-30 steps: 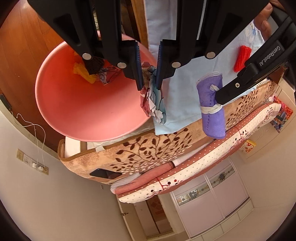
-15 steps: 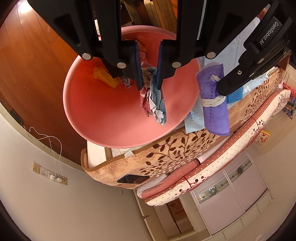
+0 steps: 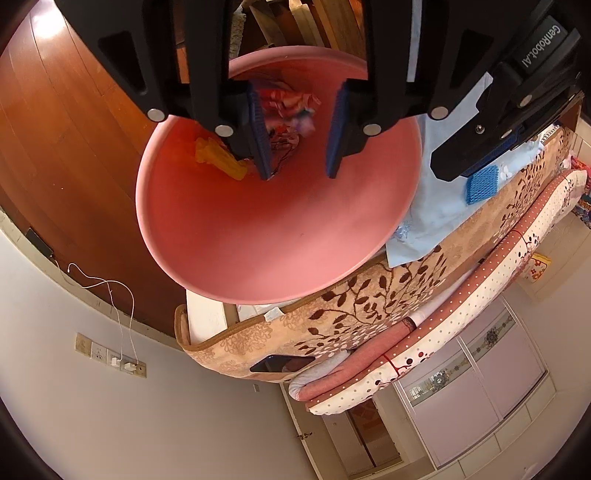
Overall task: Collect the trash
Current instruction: 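Open both tools to drop the bundle and wrapper into the bucket, then move both open tools back over the red mesh foam on the sheet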
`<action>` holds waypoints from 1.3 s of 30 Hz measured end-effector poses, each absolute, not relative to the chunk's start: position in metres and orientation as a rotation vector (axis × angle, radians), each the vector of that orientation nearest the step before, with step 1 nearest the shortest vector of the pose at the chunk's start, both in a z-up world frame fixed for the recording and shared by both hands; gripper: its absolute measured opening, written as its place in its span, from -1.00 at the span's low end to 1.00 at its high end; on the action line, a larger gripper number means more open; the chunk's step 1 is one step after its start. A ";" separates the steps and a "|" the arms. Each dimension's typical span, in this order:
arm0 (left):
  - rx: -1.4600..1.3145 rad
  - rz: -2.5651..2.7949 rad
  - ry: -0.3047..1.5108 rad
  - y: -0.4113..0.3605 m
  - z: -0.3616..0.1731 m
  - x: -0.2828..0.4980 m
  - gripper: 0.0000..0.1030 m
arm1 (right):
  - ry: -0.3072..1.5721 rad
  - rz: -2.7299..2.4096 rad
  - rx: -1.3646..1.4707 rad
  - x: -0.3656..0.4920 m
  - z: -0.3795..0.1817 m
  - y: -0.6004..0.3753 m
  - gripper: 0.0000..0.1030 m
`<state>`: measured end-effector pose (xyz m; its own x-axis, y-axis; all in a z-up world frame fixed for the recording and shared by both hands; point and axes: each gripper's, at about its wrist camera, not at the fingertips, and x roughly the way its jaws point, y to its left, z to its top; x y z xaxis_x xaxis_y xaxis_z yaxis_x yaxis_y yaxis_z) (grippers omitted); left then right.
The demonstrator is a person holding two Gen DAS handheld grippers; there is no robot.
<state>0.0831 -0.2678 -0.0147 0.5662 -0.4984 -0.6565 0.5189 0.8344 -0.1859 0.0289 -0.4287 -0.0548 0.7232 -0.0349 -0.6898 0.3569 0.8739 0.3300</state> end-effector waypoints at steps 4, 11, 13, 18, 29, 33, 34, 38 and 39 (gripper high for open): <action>0.031 -0.598 0.751 -0.266 -0.012 0.081 -0.28 | 0.733 -0.234 0.464 0.027 -0.054 -0.428 -0.28; 0.033 -0.595 0.708 -0.258 -0.001 0.075 -0.28 | 0.714 -0.228 0.471 0.025 -0.049 -0.427 -0.28; 0.031 -0.591 0.694 -0.254 0.003 0.074 -0.28 | 0.707 -0.222 0.466 0.025 -0.047 -0.424 -0.28; 0.019 -0.565 0.667 -0.238 0.012 0.073 -0.28 | 0.683 -0.195 0.451 0.025 -0.038 -0.413 -0.28; -0.009 -0.441 0.627 -0.180 0.022 0.075 -0.28 | 0.636 -0.070 0.390 0.029 -0.020 -0.364 -0.28; -0.013 -0.384 0.617 -0.152 0.022 0.073 -0.28 | 0.636 -0.024 0.367 0.031 -0.018 -0.343 -0.28; -0.017 -0.369 0.616 -0.145 0.021 0.073 -0.28 | 0.638 -0.012 0.363 0.032 -0.018 -0.338 -0.28; -0.030 -0.313 0.625 -0.119 0.017 0.074 -0.28 | 0.647 0.030 0.340 0.034 -0.018 -0.316 -0.28; -0.031 -0.300 0.631 -0.113 0.016 0.074 -0.28 | 0.652 0.041 0.333 0.035 -0.018 -0.310 -0.28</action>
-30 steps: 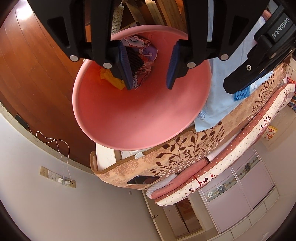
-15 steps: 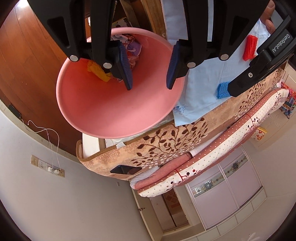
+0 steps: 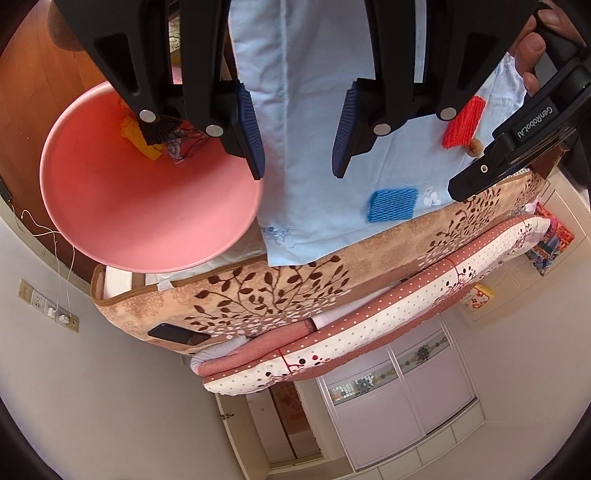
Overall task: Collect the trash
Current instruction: 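Move both open tools back over the red mesh foam on the sheet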
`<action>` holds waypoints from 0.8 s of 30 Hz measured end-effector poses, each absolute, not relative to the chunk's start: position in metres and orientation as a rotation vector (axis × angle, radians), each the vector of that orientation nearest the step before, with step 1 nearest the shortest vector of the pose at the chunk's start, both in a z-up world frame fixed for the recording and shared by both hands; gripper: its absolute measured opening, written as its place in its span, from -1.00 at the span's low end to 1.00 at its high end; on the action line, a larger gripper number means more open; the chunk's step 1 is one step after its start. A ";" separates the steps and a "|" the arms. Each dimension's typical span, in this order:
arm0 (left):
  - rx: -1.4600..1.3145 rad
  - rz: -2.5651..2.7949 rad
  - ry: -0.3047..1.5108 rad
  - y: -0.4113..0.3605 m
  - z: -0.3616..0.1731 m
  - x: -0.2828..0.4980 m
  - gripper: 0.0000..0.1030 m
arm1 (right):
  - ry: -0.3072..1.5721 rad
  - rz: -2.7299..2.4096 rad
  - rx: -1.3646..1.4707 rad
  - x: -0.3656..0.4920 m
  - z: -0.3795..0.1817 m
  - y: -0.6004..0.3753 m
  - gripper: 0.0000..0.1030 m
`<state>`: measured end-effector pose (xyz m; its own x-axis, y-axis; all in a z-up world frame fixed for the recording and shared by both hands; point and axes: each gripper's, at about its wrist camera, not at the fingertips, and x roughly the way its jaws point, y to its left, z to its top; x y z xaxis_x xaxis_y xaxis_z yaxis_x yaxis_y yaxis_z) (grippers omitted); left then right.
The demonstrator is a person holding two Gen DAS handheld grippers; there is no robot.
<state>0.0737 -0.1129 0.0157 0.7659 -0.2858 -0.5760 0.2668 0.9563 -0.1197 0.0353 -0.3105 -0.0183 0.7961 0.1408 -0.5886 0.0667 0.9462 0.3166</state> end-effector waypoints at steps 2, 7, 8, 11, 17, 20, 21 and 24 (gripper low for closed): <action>-0.030 -0.271 0.642 -0.101 0.012 0.073 -0.28 | 0.662 0.061 0.321 0.037 -0.019 -0.300 -0.28; -0.017 -0.199 0.650 -0.070 0.002 0.069 -0.28 | 0.688 0.117 0.295 0.043 -0.022 -0.273 -0.28; -0.013 -0.185 0.651 -0.064 0.001 0.067 -0.28 | 0.693 0.129 0.289 0.044 -0.022 -0.267 -0.28; -0.018 -0.139 0.666 -0.040 -0.006 0.065 -0.28 | 0.702 0.162 0.263 0.047 -0.024 -0.248 -0.28; -0.055 -0.066 0.710 0.001 -0.019 0.061 -0.28 | 0.727 0.221 0.218 0.050 -0.029 -0.217 -0.28; -0.063 -0.044 0.743 0.011 -0.028 0.062 -0.28 | 0.741 0.243 0.199 0.050 -0.031 -0.206 -0.28; -0.068 -0.040 0.759 0.014 -0.032 0.064 -0.28 | 0.744 0.250 0.194 0.051 -0.032 -0.203 -0.28; -0.087 -0.037 0.802 0.019 -0.041 0.069 -0.28 | 0.754 0.269 0.183 0.050 -0.034 -0.195 -0.28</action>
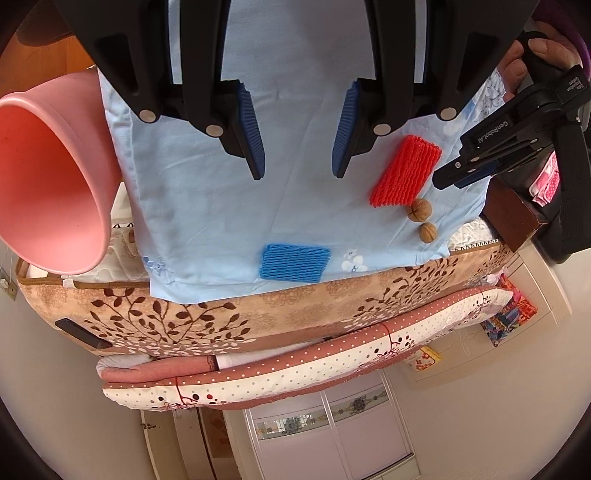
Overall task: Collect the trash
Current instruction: 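Move both open tools back over the red mesh foam on the sheet, then grasp the red mesh foam with the left tool while the right tool grasps the blue mesh foam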
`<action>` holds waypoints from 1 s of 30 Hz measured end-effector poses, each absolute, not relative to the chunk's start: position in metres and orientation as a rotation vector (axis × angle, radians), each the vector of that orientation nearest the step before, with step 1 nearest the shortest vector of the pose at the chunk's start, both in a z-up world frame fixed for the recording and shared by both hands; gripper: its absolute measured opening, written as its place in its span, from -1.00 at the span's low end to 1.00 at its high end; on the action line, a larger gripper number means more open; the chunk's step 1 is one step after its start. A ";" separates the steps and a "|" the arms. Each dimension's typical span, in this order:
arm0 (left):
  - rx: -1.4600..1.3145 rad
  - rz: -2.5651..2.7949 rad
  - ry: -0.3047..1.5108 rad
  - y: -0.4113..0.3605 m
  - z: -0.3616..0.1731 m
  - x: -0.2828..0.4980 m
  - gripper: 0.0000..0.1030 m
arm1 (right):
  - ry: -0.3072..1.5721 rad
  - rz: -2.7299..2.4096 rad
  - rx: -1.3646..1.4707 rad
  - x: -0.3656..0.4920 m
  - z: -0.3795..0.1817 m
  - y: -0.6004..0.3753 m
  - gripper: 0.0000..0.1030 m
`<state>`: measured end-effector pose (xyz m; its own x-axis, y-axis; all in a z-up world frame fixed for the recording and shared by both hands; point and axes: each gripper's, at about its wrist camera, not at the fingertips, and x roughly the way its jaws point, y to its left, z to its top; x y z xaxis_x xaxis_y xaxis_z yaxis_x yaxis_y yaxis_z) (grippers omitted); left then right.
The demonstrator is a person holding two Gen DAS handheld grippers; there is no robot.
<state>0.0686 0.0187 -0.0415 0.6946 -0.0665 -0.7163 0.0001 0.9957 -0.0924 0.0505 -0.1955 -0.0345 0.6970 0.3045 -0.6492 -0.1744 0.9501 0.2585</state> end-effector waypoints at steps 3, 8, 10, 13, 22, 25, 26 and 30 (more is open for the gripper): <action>-0.093 -0.024 0.842 0.021 -0.051 0.075 -0.28 | 0.764 0.277 0.175 0.052 -0.037 -0.192 -0.27; -0.147 -0.033 0.904 0.028 -0.064 0.085 -0.28 | 0.785 0.280 0.184 0.059 -0.041 -0.192 -0.14; -0.170 -0.041 0.923 0.029 -0.068 0.089 -0.28 | 0.787 0.279 0.188 0.065 -0.042 -0.193 -0.08; -0.173 -0.045 0.922 0.028 -0.071 0.091 -0.28 | 0.789 0.277 0.199 0.077 -0.041 -0.192 -0.03; -0.160 -0.119 0.861 0.019 -0.067 0.089 -0.70 | 0.801 0.266 0.176 0.136 -0.044 -0.185 0.04; -0.175 -0.129 0.847 0.021 -0.065 0.089 -0.77 | 0.813 0.262 0.172 0.160 -0.048 -0.181 0.04; -0.180 -0.131 0.844 0.022 -0.064 0.089 -0.77 | 0.818 0.258 0.172 0.169 -0.050 -0.181 0.04; -0.194 -0.140 0.830 0.026 -0.063 0.090 -0.77 | 0.845 0.231 0.196 0.201 -0.059 -0.182 0.04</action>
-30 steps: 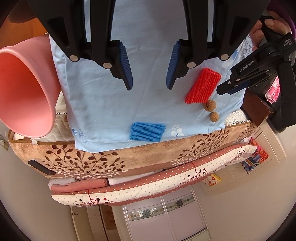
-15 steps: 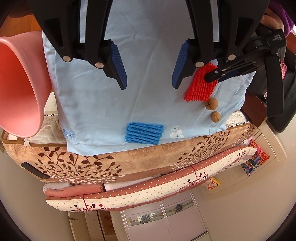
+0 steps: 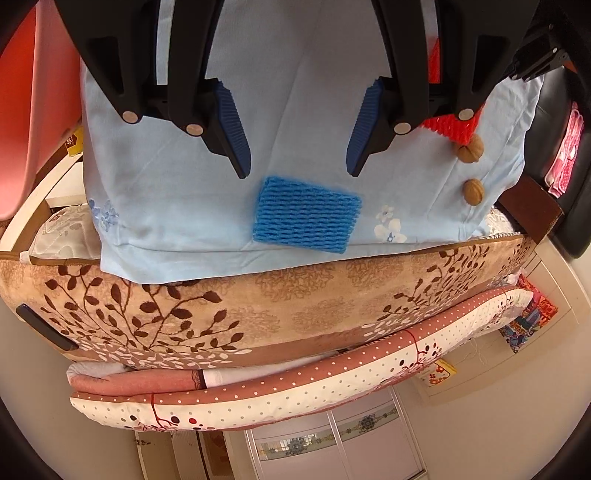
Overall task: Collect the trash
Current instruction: 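Grasp the red mesh foam with the left tool while the right tool grasps the blue mesh foam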
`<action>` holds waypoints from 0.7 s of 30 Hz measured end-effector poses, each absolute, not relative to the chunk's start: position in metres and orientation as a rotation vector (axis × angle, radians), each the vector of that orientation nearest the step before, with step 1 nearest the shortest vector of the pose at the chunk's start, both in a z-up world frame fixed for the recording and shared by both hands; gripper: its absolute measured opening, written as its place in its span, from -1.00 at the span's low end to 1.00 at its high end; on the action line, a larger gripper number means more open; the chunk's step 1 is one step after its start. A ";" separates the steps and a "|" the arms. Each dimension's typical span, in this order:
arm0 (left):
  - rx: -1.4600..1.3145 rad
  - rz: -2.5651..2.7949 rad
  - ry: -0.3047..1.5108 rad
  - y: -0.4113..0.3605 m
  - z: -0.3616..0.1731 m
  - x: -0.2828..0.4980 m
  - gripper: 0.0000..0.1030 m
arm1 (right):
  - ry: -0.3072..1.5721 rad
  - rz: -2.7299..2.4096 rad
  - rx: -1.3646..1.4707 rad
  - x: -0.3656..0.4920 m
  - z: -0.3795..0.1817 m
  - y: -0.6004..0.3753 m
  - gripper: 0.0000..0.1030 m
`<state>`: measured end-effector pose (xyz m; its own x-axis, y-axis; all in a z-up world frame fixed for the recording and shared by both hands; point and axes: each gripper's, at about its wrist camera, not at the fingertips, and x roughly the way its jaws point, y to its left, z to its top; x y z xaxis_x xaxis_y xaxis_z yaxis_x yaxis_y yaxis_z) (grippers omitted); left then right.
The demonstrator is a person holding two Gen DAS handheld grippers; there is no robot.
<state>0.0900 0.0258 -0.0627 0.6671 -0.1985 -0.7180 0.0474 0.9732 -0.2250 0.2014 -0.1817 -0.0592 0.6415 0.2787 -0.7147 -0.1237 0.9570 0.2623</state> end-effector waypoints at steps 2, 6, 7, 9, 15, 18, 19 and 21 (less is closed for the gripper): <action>-0.194 -0.147 0.826 0.026 -0.063 0.090 -0.77 | 0.856 0.215 0.198 0.216 -0.063 -0.181 0.04; -0.197 -0.160 0.829 0.026 -0.065 0.092 -0.77 | 0.874 0.187 0.167 0.237 -0.070 -0.174 0.03; -0.200 -0.161 0.830 0.027 -0.066 0.092 -0.77 | 0.877 0.181 0.159 0.240 -0.072 -0.172 0.03; -0.209 -0.162 0.835 0.028 -0.067 0.094 -0.77 | 0.891 0.169 0.146 0.246 -0.077 -0.168 0.03; -0.223 -0.161 0.845 0.031 -0.071 0.095 -0.77 | 0.918 0.170 0.123 0.249 -0.084 -0.158 -0.59; -0.223 -0.159 0.843 0.031 -0.070 0.094 -0.77 | 0.902 0.181 0.108 0.239 -0.079 -0.153 -0.80; -0.222 -0.158 0.840 0.031 -0.069 0.094 -0.77 | 0.895 0.185 0.108 0.235 -0.077 -0.152 -0.80; -0.221 -0.154 0.833 0.031 -0.066 0.093 -0.77 | 0.879 0.190 0.106 0.224 -0.071 -0.153 -0.81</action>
<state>0.0927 0.0311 -0.0661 0.6632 -0.2215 -0.7149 0.0492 0.9660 -0.2537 0.2235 -0.1526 -0.0710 0.6228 0.2084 -0.7541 -0.1217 0.9779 0.1698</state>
